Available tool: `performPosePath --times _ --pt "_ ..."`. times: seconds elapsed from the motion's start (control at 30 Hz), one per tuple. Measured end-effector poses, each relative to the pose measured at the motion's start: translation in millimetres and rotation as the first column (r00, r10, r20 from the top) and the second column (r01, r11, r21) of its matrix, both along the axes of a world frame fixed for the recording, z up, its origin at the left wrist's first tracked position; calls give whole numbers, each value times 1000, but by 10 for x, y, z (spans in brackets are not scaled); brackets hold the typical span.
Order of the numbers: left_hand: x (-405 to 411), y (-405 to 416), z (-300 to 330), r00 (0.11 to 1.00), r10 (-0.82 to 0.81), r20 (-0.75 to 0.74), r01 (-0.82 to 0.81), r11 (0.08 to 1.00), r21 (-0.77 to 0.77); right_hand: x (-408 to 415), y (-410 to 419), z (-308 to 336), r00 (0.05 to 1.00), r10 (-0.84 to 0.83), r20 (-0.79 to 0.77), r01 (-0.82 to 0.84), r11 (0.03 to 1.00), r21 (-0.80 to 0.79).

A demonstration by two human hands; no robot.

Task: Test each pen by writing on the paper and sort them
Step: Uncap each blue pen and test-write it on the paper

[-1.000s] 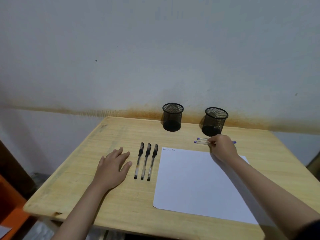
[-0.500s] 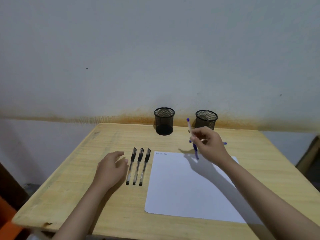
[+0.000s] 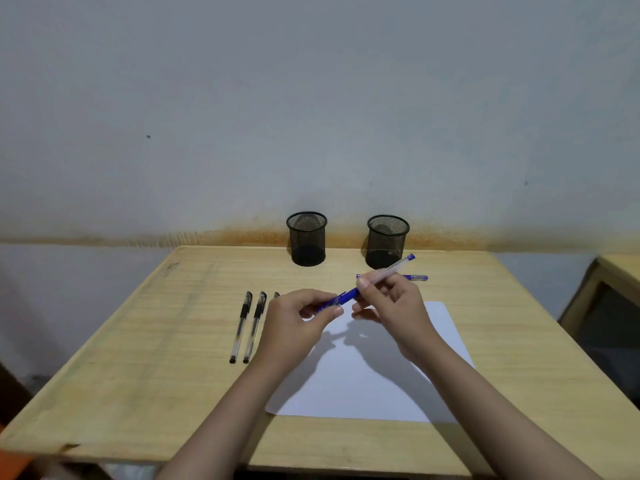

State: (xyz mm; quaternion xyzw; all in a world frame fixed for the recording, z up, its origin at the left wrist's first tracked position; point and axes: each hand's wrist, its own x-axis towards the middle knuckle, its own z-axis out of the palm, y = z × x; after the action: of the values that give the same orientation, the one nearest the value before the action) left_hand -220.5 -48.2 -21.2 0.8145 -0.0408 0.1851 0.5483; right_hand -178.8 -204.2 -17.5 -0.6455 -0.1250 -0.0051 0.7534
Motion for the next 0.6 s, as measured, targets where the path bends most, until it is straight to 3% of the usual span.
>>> performPosePath --times 0.27,0.6 --pt "-40 165 88 997 -65 -48 65 998 -14 -94 112 -68 985 7 170 18 989 -145" --pt "-256 507 78 990 -62 -124 63 998 8 -217 385 -239 983 103 152 -94 993 -66"
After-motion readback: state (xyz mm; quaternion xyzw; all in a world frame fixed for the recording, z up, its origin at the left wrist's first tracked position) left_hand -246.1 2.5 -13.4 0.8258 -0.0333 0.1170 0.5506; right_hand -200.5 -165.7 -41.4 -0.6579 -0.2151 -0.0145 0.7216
